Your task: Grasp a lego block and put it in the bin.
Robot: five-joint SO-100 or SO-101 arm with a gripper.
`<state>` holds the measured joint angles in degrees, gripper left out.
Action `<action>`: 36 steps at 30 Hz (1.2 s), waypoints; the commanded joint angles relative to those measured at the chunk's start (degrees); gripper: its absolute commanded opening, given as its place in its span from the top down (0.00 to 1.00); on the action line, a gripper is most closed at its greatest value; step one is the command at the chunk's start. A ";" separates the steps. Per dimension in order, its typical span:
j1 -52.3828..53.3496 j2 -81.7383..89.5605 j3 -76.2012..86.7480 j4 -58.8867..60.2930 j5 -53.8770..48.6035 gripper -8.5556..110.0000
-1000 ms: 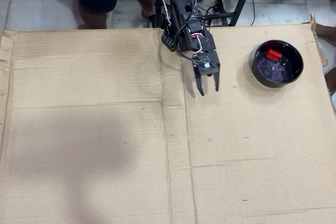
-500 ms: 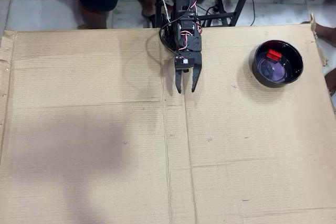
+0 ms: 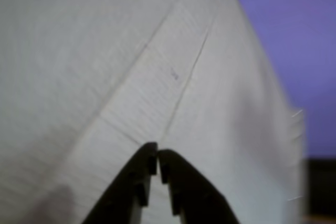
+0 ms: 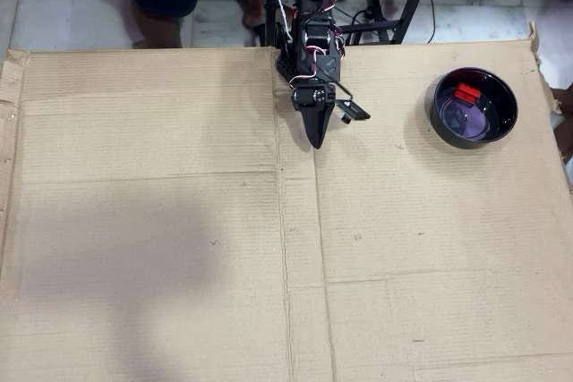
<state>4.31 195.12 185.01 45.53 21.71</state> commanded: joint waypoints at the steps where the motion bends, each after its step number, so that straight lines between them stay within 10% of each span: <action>1: -0.62 1.14 0.70 0.26 -11.69 0.93; 36: -0.35 1.14 0.70 9.32 -21.53 0.92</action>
<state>3.96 195.21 185.01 54.76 0.26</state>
